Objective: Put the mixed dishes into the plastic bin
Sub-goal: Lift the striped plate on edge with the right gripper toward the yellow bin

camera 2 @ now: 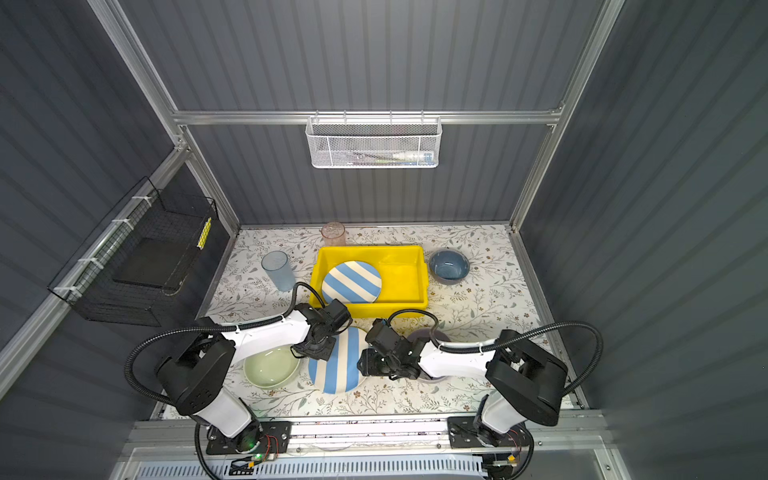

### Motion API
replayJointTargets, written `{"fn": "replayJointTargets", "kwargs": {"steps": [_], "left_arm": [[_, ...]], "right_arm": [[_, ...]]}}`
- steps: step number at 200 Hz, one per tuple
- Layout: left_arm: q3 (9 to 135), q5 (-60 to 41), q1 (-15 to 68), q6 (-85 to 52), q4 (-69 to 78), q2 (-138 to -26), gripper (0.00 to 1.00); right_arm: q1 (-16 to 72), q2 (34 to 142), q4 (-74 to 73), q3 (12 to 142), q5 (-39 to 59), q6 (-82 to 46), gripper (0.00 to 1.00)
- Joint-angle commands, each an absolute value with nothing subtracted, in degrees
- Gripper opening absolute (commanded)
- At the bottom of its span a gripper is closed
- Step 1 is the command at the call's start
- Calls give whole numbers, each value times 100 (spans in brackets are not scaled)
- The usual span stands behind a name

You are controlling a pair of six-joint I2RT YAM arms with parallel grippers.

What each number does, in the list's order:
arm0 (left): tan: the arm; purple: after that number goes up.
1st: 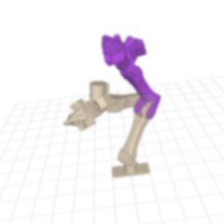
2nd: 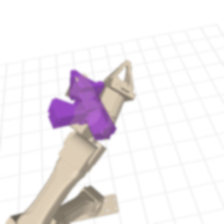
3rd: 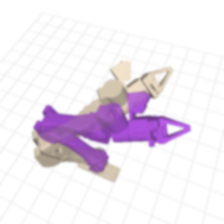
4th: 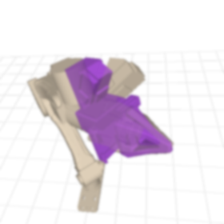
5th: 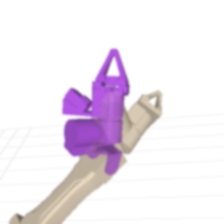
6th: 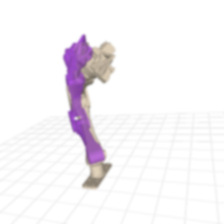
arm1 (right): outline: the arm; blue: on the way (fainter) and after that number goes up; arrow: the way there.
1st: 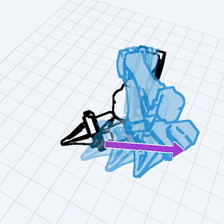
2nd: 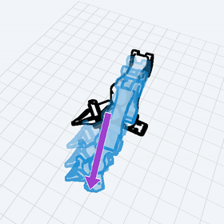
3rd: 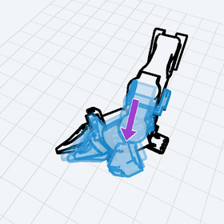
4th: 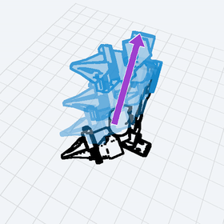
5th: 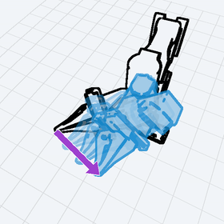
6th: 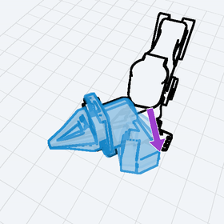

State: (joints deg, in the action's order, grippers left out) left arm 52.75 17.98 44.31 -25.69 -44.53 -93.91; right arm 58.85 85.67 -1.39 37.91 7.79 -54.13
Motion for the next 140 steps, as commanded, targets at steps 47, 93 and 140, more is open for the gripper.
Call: {"fn": "replayJointTargets", "kwargs": {"steps": [47, 93, 140], "left_arm": [[5152, 1569, 4445, -2507, -4334, -9434, 12], [5230, 1462, 4447, -2490, -4394, -9232, 13], [5630, 1266, 4447, -2489, -4584, -8889, 17]], "right_arm": [[5653, 8309, -713, 3459, 1017, -5609, 26], [5590, 8241, -764, 3369, 1020, -5675, 6], [5546, 7983, -472, 3276, 864, -5692, 0]]}}
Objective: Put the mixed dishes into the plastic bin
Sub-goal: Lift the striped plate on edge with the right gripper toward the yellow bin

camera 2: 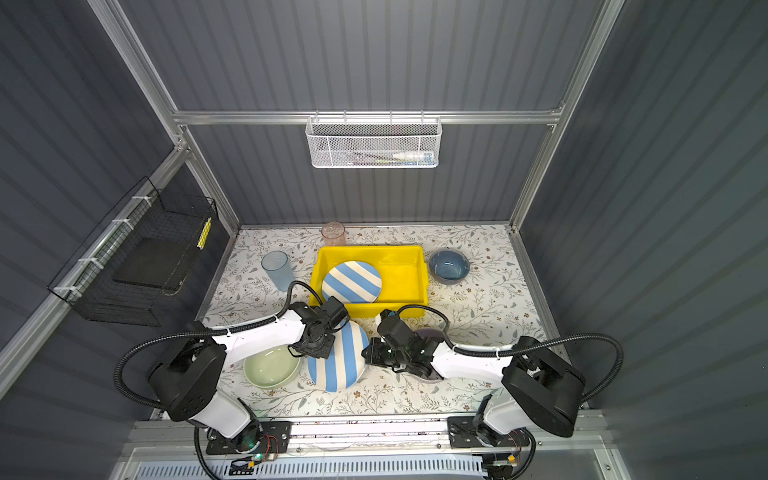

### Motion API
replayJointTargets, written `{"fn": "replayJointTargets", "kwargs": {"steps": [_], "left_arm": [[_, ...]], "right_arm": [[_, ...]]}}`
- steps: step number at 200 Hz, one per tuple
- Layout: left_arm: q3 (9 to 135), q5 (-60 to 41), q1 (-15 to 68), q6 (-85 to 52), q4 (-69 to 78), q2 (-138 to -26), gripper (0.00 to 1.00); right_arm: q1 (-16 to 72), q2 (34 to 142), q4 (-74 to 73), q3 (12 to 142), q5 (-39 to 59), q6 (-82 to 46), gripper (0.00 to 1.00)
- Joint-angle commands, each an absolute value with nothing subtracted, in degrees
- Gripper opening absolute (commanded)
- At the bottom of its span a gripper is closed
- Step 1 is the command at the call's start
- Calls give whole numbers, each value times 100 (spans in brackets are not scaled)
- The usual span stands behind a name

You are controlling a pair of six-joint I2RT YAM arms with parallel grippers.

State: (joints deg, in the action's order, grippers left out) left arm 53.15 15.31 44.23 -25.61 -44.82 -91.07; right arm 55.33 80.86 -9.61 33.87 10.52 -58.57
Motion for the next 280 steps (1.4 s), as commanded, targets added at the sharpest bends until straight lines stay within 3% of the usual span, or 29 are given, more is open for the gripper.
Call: {"fn": "replayJointTargets", "kwargs": {"steps": [1, 59, 136, 176, 228, 280], "left_arm": [[5641, 1261, 4443, -2488, -4590, -8883, 17], [6313, 1256, 4439, -2478, -5096, -8607, 26], [6663, 1683, 4231, -2750, -5397, -8090, 57], [6506, 1316, 3400, -2694, -5083, -7776, 57], [6701, 1366, 2997, -2432, -5036, -7868, 58], [6648, 1055, 2549, -2362, -4673, -7901, 62]], "right_arm": [[5546, 7973, -460, 3277, 858, -5689, 0], [5460, 7492, 156, 3246, 693, -5549, 0], [5048, 6535, 1371, 3525, 1160, -4722, 0], [4423, 6008, 1912, 3770, 1734, -4109, 0], [3665, 5818, 2169, 4312, 2887, -3462, 0], [3131, 6182, 2017, 5126, 3038, -3248, 0]]}}
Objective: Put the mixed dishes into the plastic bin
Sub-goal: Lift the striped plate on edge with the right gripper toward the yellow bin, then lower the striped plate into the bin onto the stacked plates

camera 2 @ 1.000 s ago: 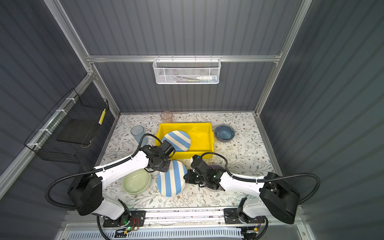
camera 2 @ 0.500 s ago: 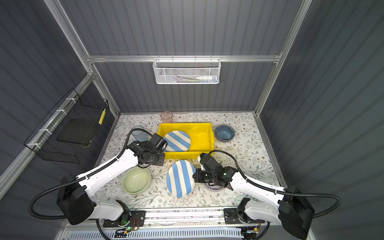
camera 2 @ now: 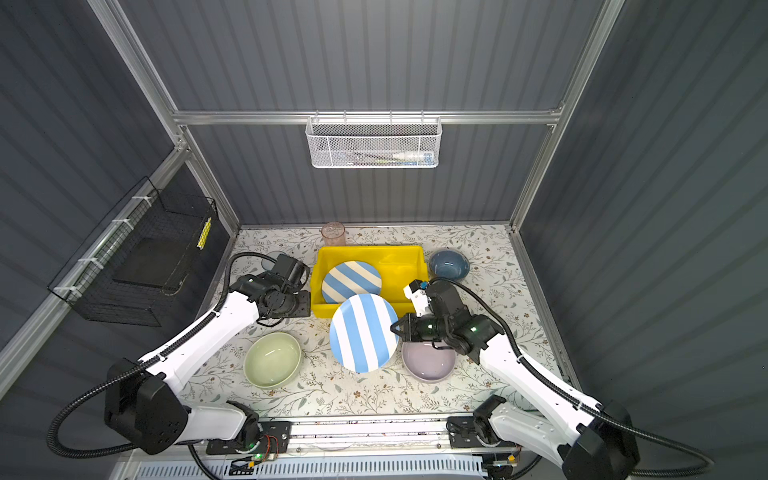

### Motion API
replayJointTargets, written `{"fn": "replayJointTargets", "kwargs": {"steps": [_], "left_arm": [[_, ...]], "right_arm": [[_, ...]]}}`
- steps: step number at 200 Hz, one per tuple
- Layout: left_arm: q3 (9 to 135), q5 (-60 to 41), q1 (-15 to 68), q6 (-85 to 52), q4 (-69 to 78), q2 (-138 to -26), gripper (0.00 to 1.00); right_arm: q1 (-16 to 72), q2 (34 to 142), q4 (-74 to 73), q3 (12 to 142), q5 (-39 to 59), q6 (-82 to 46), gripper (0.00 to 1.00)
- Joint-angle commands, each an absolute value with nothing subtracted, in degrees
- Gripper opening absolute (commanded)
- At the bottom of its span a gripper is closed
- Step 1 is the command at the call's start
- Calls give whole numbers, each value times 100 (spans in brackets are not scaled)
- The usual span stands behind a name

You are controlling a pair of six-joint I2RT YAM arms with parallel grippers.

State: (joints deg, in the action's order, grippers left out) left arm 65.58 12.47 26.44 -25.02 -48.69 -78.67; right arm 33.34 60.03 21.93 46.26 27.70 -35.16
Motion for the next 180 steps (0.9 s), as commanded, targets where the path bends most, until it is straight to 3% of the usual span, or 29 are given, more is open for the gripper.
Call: {"fn": "replayJointTargets", "kwargs": {"steps": [1, 67, 117, 180], "left_arm": [[6646, 1050, 2540, -2363, -4670, -7901, 62], [6369, 800, 2505, -2294, -4228, -8006, 57], [6398, 808, 2503, -2261, -3932, -8380, 45], [6797, 843, 2489, -2159, -3806, -9001, 37]], "right_arm": [[3117, 6198, 2015, 5147, 3035, -3250, 0], [2690, 7267, 1849, 6308, 2777, -3326, 0], [2411, 7950, 1282, 6620, 2832, -3553, 0], [2269, 9011, 609, 7049, 3171, -3893, 0]]}}
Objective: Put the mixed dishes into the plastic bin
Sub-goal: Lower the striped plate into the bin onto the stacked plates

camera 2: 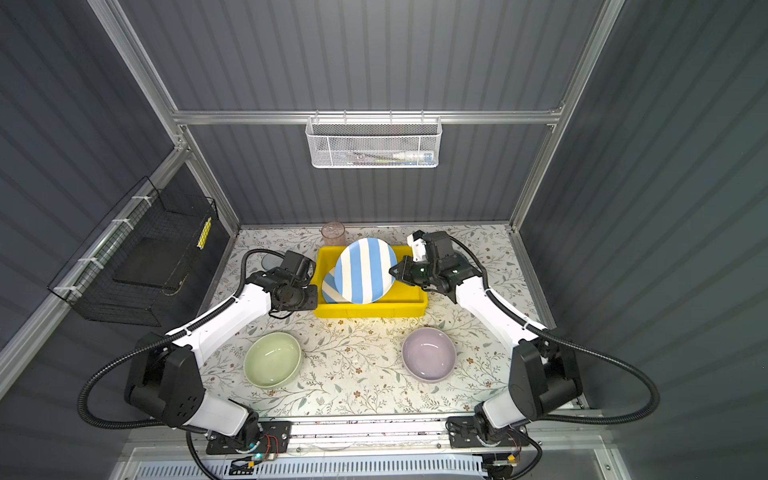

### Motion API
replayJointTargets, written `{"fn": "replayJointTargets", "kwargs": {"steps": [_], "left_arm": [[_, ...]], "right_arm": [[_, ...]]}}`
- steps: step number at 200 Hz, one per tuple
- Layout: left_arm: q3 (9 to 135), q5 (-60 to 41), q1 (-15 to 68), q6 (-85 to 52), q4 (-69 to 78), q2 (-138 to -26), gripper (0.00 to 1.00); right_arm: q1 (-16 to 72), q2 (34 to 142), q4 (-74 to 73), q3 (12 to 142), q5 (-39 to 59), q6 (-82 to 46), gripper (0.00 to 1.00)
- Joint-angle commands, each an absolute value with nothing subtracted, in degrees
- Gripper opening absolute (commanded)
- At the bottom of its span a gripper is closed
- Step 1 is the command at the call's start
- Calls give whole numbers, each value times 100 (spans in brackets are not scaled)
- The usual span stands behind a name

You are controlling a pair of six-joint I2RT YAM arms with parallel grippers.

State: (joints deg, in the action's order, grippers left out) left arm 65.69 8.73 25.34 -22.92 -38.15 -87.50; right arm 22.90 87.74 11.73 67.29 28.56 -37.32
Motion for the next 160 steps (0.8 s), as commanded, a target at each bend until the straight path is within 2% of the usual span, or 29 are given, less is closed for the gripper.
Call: {"fn": "replayJointTargets", "kwargs": {"steps": [1, 53, 90, 160], "left_arm": [[6804, 848, 2484, -2152, -3806, -9013, 37], [6996, 826, 2430, -2123, -3866, -9381, 27], [7001, 743, 2407, -2149, -3898, -9410, 17], [7042, 599, 2404, -2254, -4030, -9415, 14]], "right_arm": [[2268, 9028, 599, 7053, 3168, -3898, 0], [2272, 9676, 217, 7259, 3394, -4095, 0], [2277, 9978, 151, 7254, 3379, -4146, 0], [2476, 10525, -155, 7220, 3563, -4341, 0]]}}
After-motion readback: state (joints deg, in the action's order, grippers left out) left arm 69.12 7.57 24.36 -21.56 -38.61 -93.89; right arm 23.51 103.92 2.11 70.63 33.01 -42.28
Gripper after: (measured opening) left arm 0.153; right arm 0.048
